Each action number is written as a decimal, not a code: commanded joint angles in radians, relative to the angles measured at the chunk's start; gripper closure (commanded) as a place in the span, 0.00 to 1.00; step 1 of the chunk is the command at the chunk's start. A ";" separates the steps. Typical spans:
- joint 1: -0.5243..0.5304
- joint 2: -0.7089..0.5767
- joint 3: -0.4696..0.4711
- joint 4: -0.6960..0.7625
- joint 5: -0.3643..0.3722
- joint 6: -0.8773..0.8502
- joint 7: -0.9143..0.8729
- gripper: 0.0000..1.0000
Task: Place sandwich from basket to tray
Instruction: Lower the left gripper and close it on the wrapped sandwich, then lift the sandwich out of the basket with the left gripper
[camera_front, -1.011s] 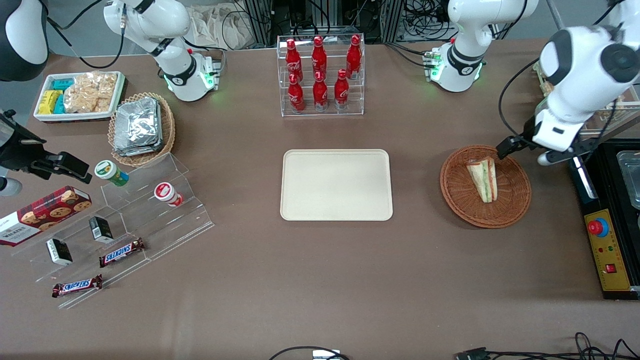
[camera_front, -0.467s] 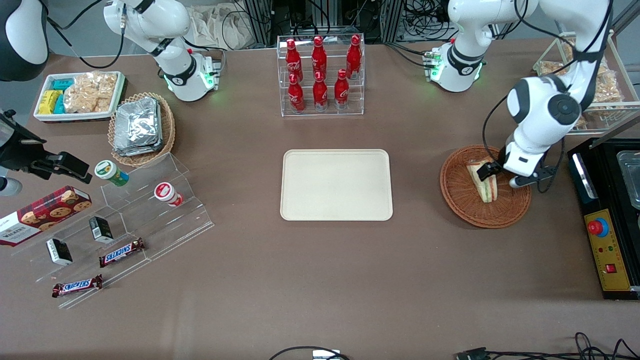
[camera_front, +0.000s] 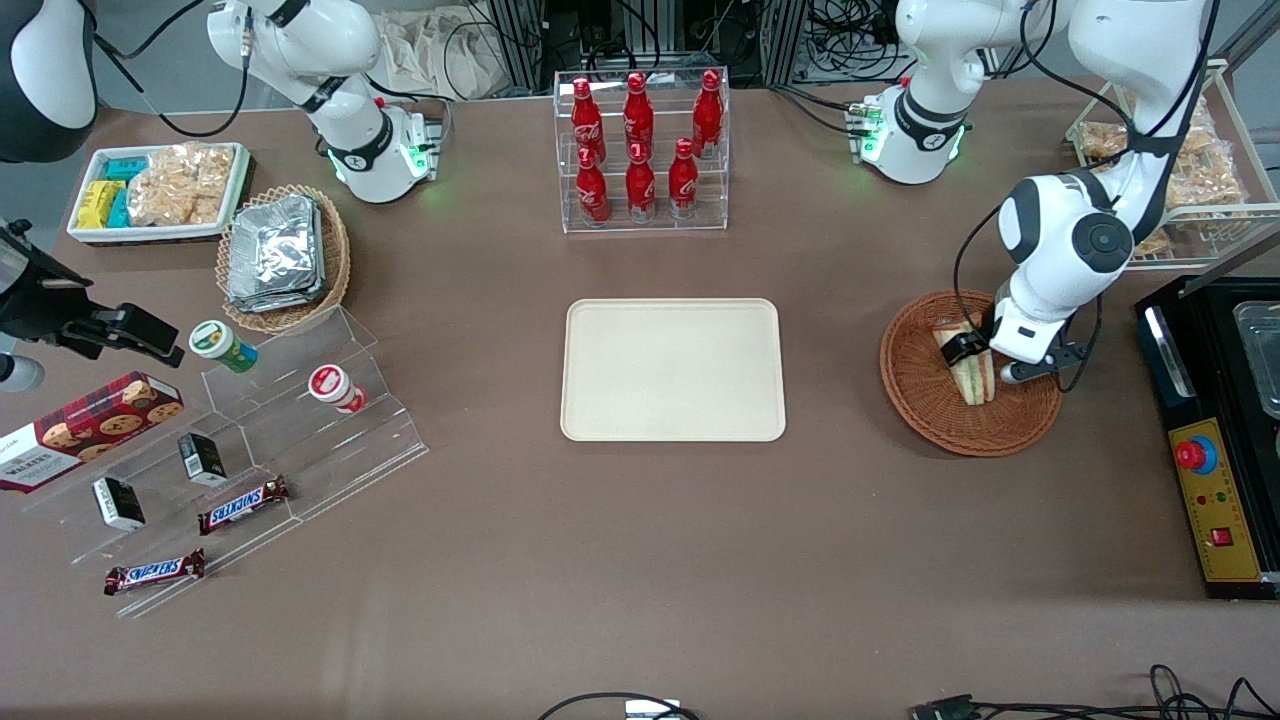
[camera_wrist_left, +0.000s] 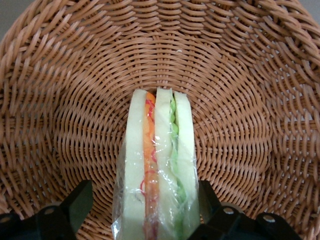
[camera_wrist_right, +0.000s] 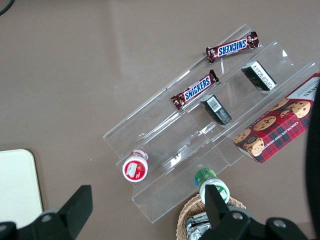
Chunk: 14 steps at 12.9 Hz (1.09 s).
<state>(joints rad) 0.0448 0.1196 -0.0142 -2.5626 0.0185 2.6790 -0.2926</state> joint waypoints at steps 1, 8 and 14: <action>-0.006 -0.008 0.005 -0.010 0.020 0.012 -0.017 1.00; -0.006 -0.142 0.005 0.008 0.018 -0.172 0.004 1.00; -0.013 -0.273 0.049 0.496 0.006 -0.903 0.156 1.00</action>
<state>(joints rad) 0.0437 -0.1998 0.0225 -2.3034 0.0200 2.0045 -0.1759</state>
